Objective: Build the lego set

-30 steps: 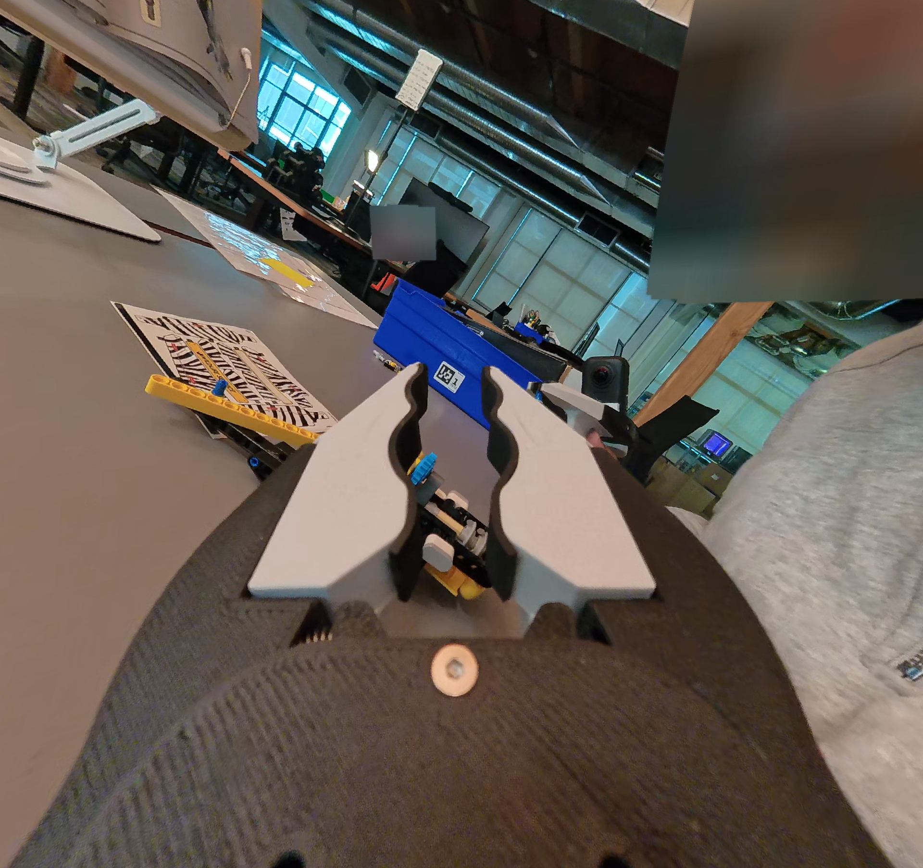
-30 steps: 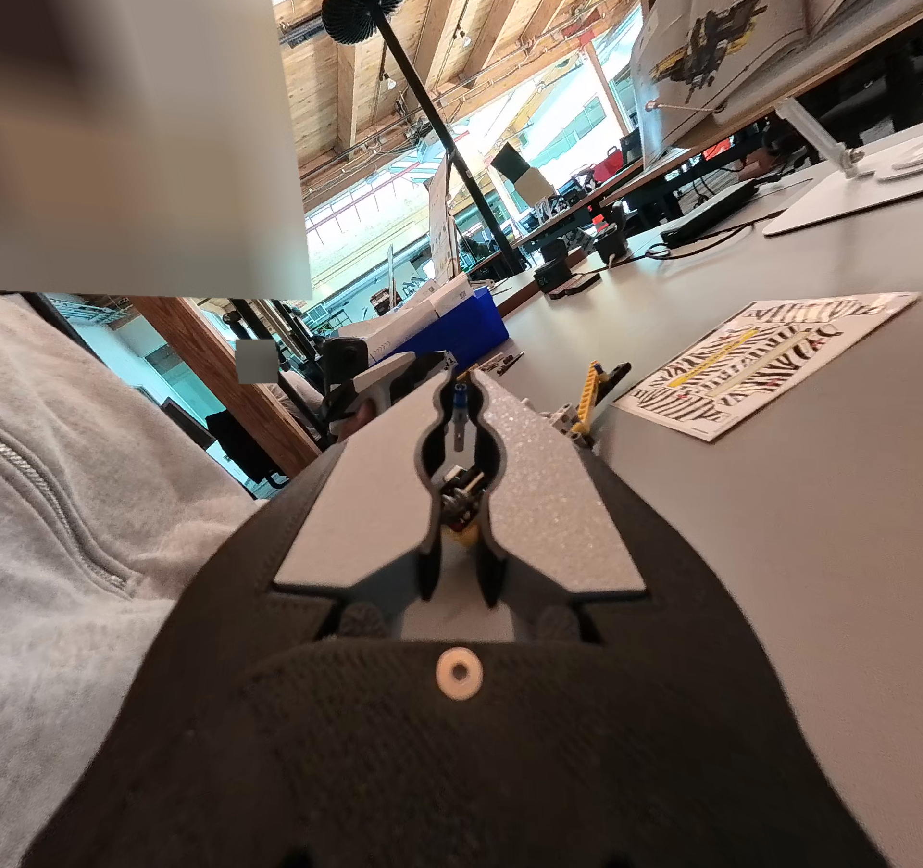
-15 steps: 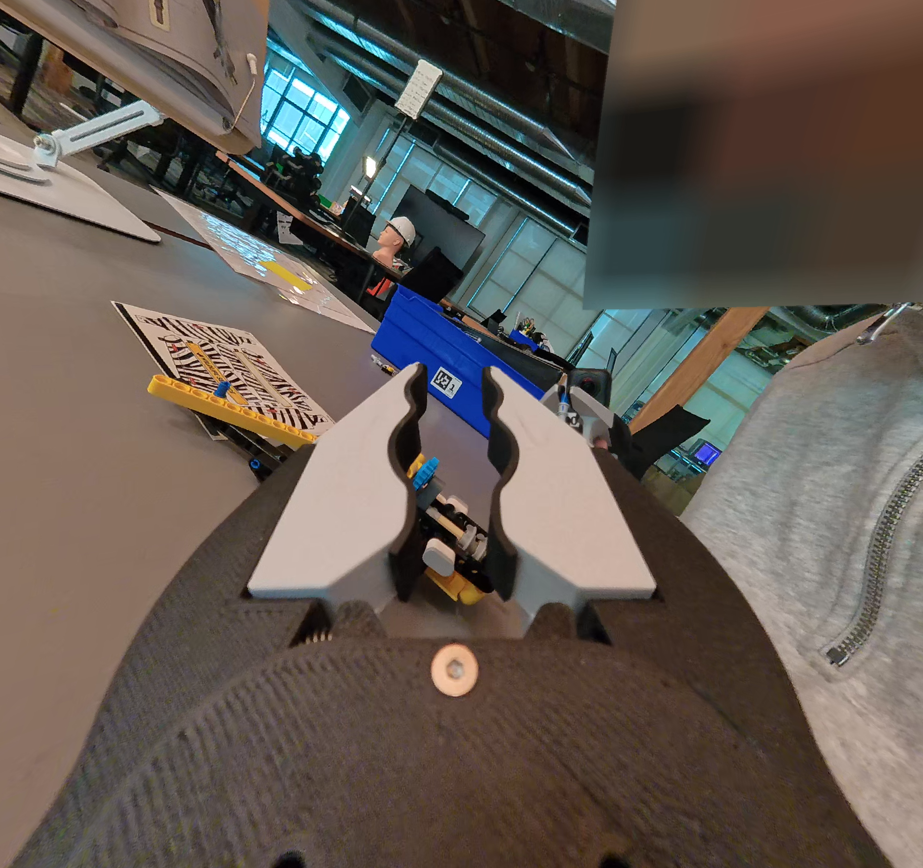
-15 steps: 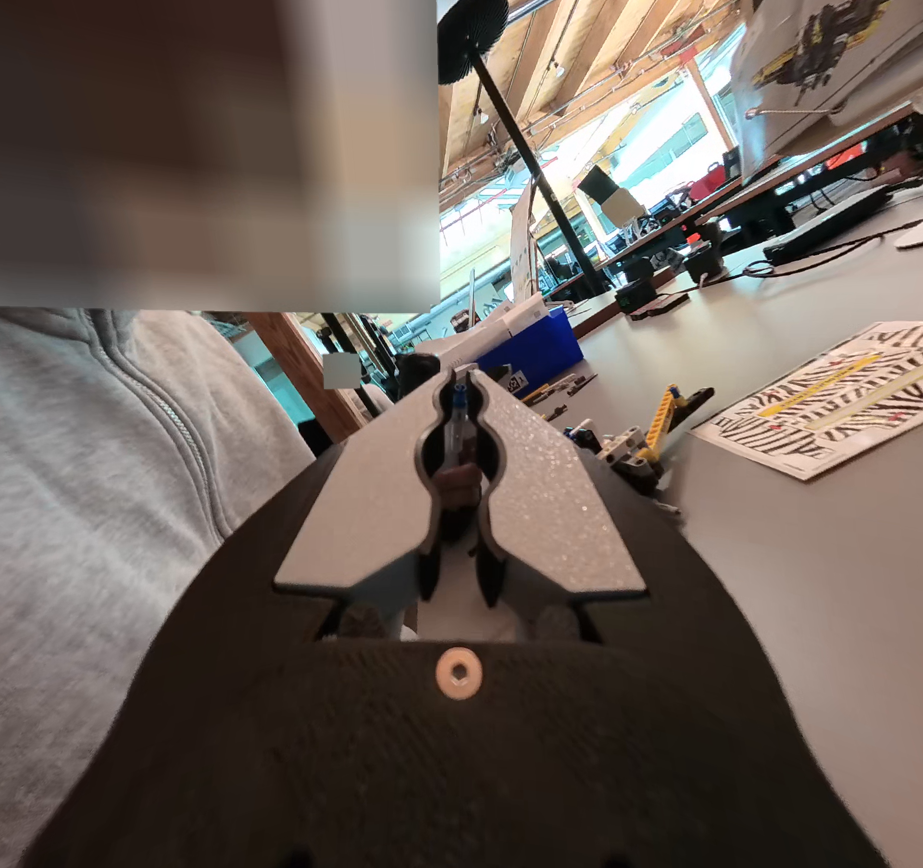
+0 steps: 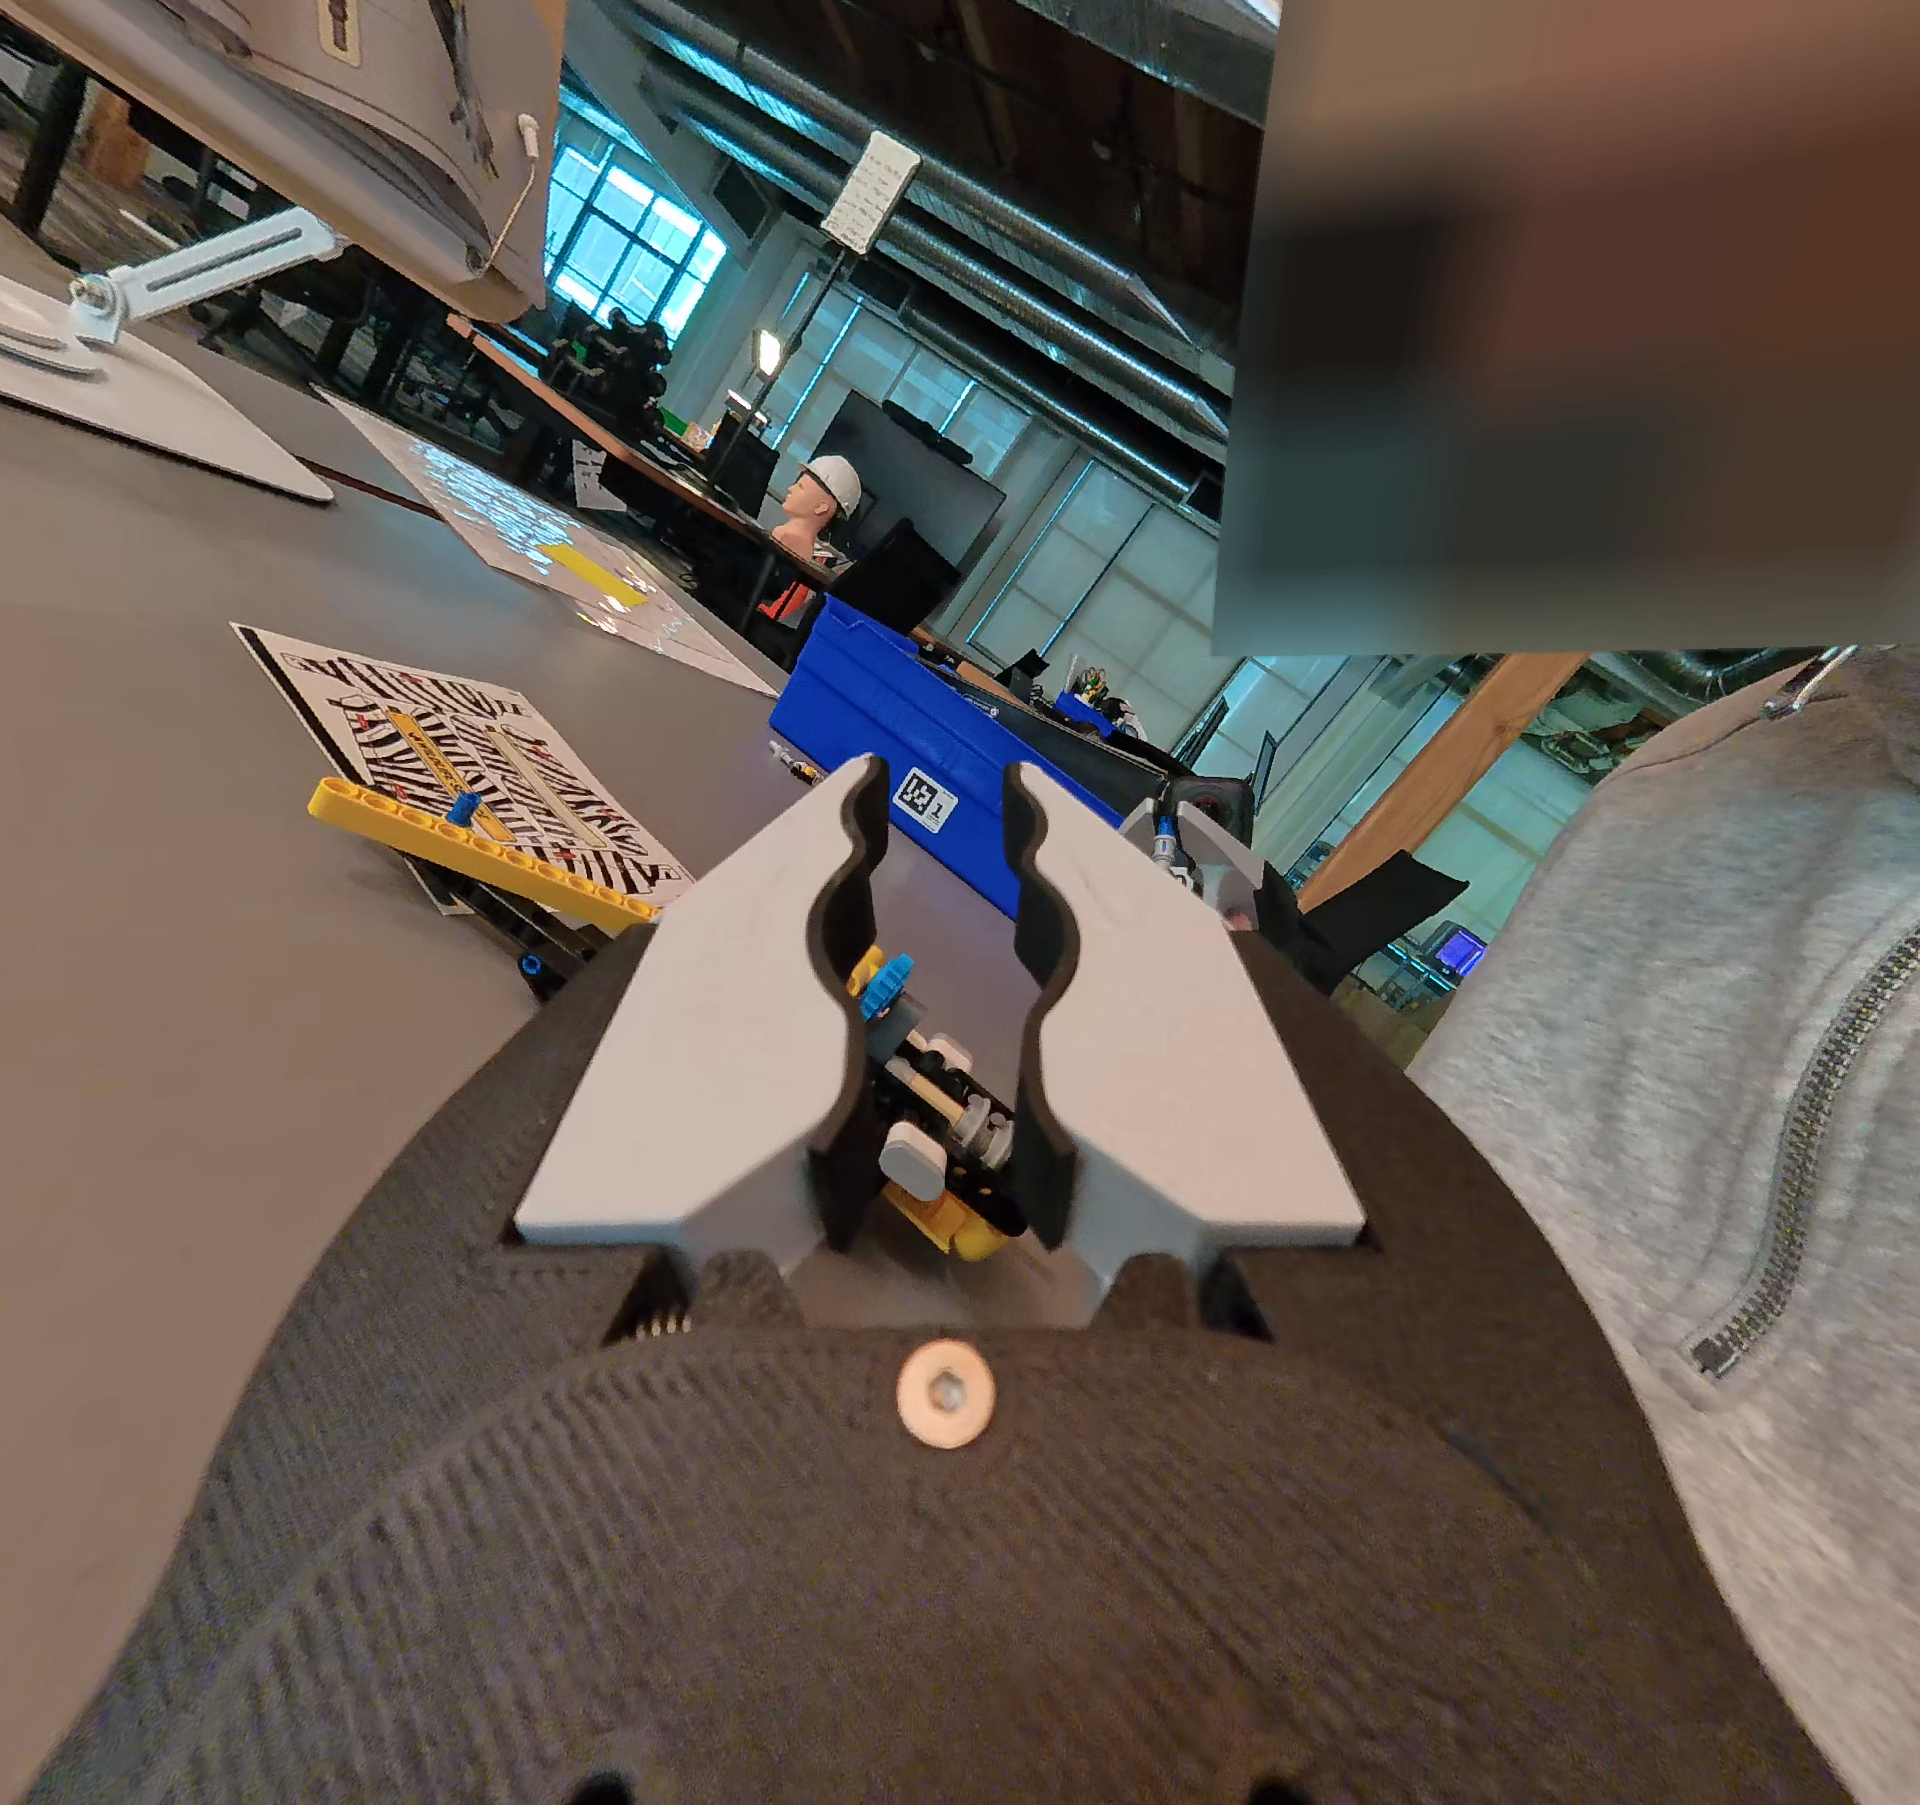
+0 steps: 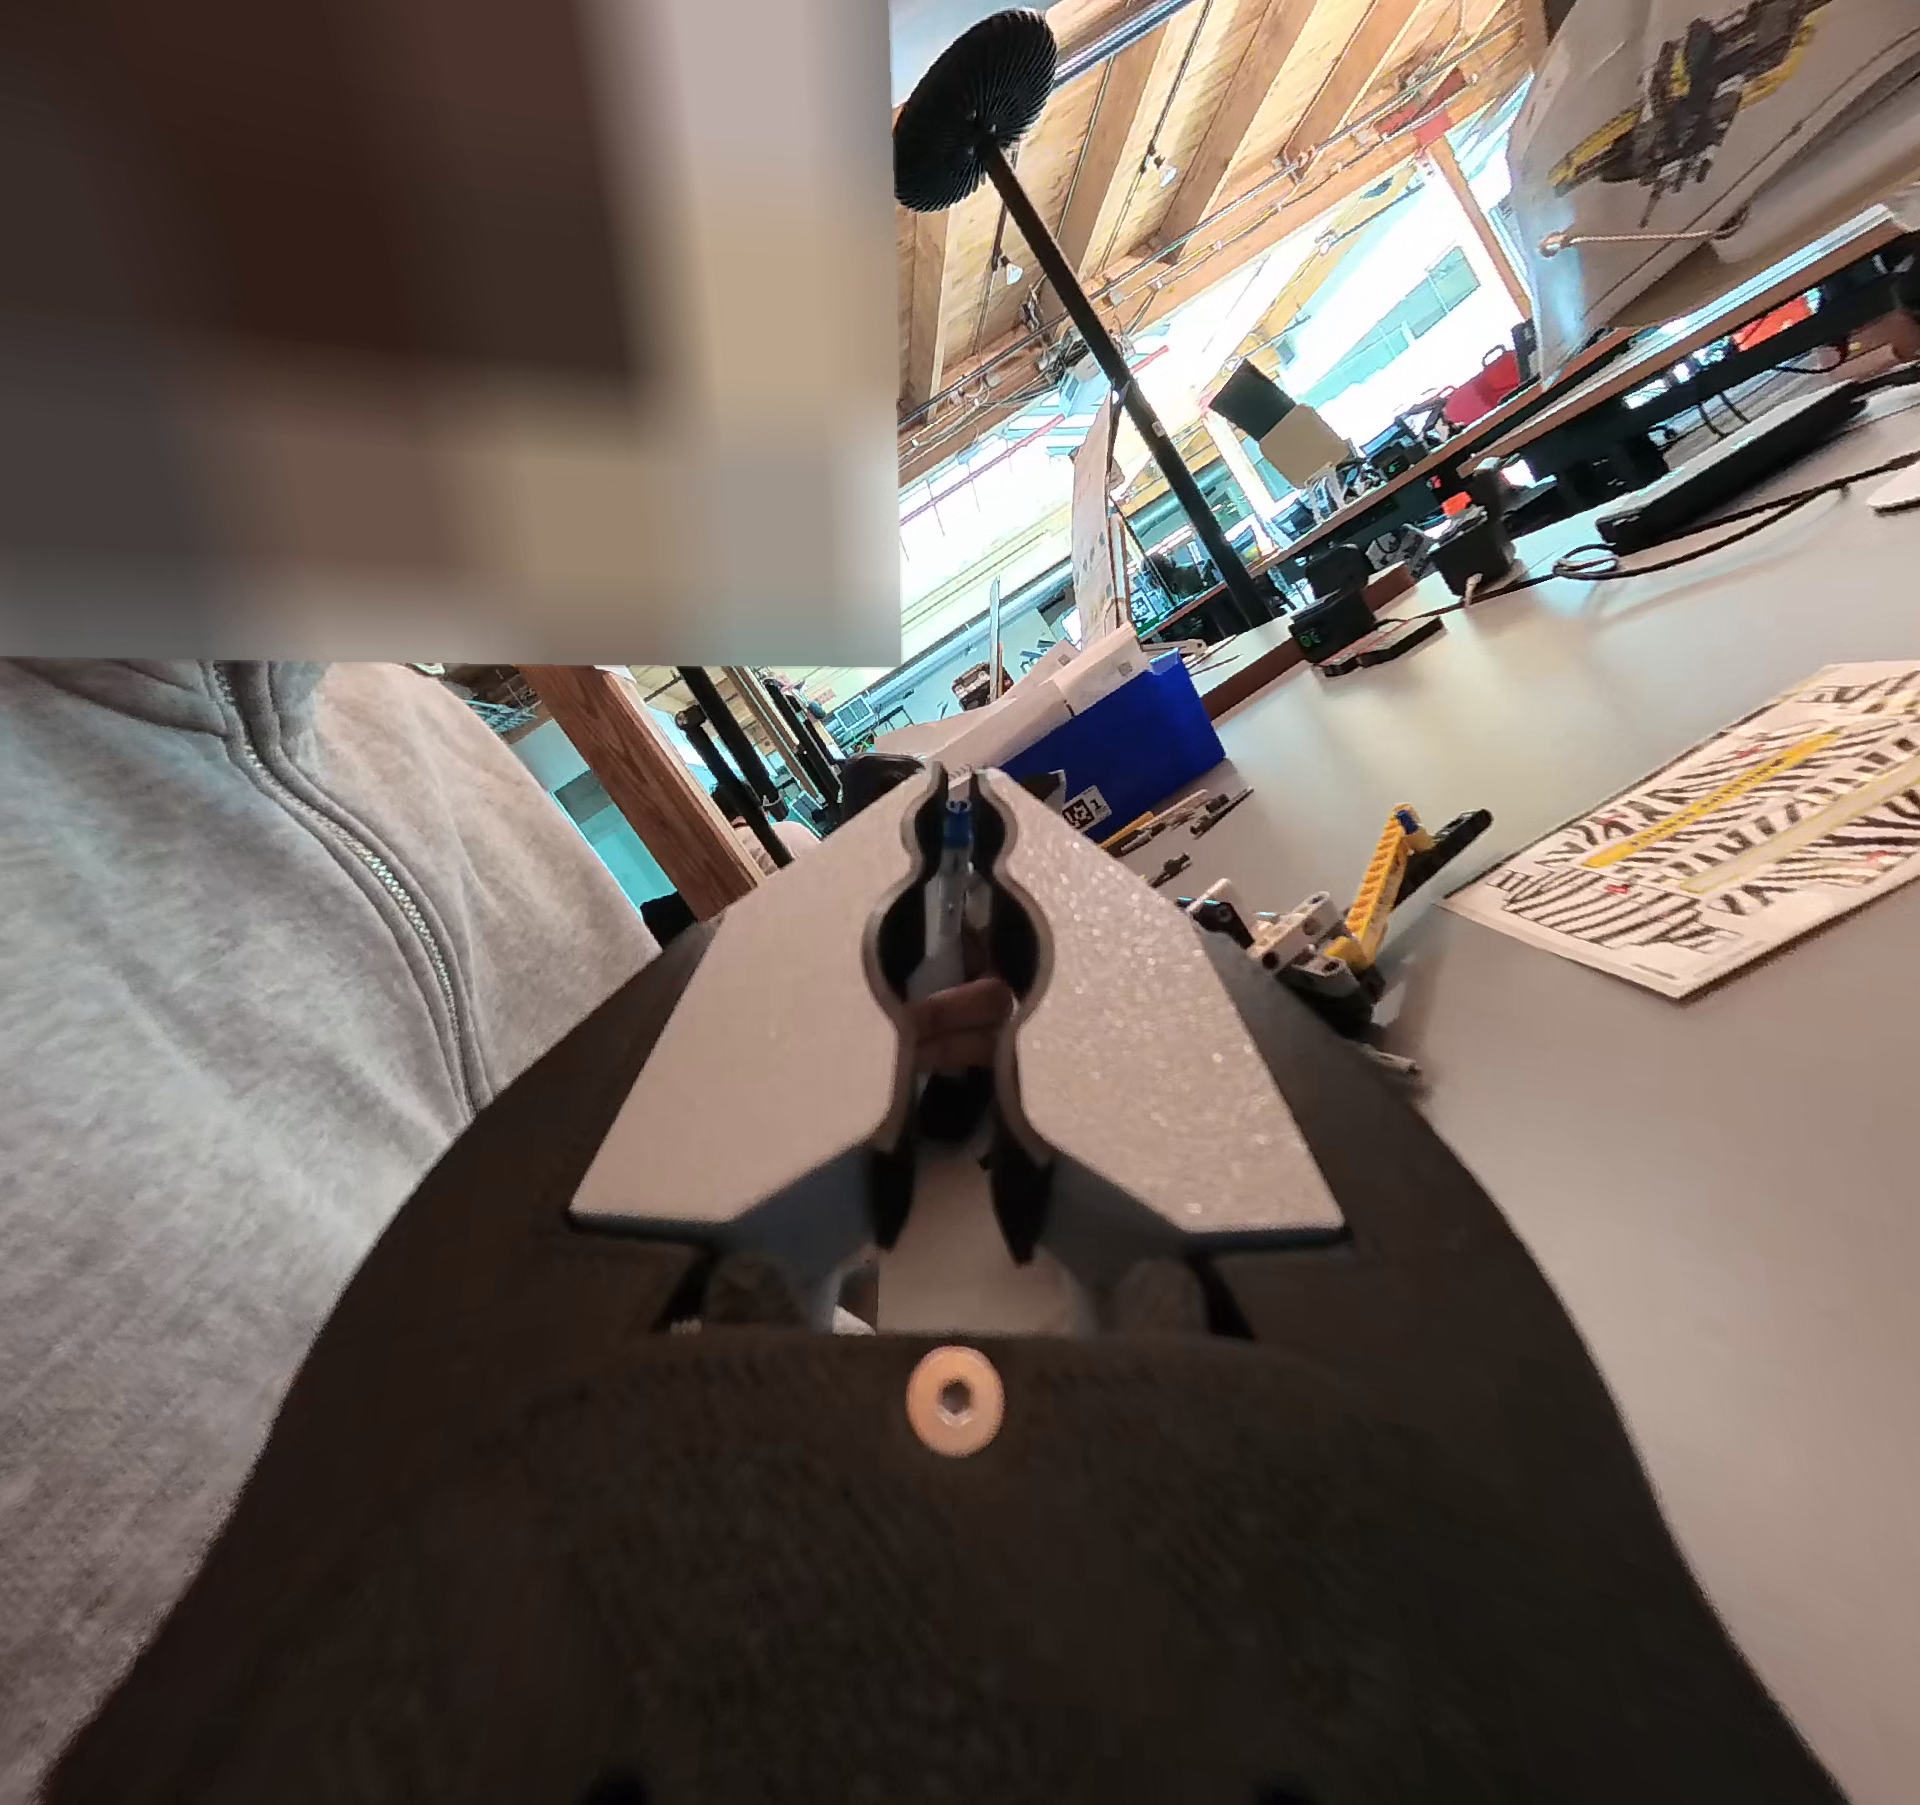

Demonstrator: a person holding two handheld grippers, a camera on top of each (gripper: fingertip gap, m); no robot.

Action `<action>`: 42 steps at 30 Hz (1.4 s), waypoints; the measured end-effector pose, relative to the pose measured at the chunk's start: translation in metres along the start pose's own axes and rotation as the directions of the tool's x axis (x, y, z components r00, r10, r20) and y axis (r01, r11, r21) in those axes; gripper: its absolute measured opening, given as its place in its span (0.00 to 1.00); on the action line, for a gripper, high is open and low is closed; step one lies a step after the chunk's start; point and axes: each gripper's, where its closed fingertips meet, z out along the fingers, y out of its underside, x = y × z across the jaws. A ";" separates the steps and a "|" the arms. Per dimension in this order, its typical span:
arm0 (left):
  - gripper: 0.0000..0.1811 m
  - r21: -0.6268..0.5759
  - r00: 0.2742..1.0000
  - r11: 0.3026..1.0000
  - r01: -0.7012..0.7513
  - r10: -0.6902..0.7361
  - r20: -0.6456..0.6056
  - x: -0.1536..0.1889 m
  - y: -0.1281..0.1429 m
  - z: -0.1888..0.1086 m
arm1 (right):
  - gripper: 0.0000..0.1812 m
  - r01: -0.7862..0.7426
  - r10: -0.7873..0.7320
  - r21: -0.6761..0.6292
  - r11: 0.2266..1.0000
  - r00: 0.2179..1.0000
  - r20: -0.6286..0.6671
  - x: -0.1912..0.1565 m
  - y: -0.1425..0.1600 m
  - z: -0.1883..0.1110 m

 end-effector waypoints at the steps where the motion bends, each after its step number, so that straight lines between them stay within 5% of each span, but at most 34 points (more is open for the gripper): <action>1: 0.11 0.000 1.000 1.000 0.000 0.000 0.000 0.000 0.000 0.000 | 0.01 0.004 -0.004 0.004 1.000 1.000 0.002 0.000 -0.001 0.000; 10: 0.10 0.002 1.000 1.000 0.022 -0.022 0.021 -0.004 0.000 0.003 | 0.01 0.093 -0.092 0.024 0.995 0.995 -0.034 0.010 -0.020 0.007; 15: 0.06 -0.063 0.984 0.993 0.099 -0.088 0.155 -0.028 0.007 0.010 | 0.01 0.111 -0.133 -0.151 0.982 0.981 -0.144 0.053 -0.021 0.033; 21: 0.17 -0.341 0.940 0.926 0.163 -0.041 0.338 -0.059 0.036 0.016 | 0.01 0.237 -0.343 -0.454 0.859 0.925 -0.166 0.089 0.003 0.056; 26: 0.17 -0.508 0.901 0.850 0.142 0.102 0.422 -0.084 0.056 0.020 | 0.01 0.310 -0.451 -0.546 0.778 0.881 -0.143 0.106 0.011 0.066; 42: 0.13 -0.570 0.915 0.795 0.206 0.049 0.400 -0.095 0.071 0.037 | 0.01 0.153 -0.428 -0.808 0.570 0.894 -0.132 0.151 0.060 0.062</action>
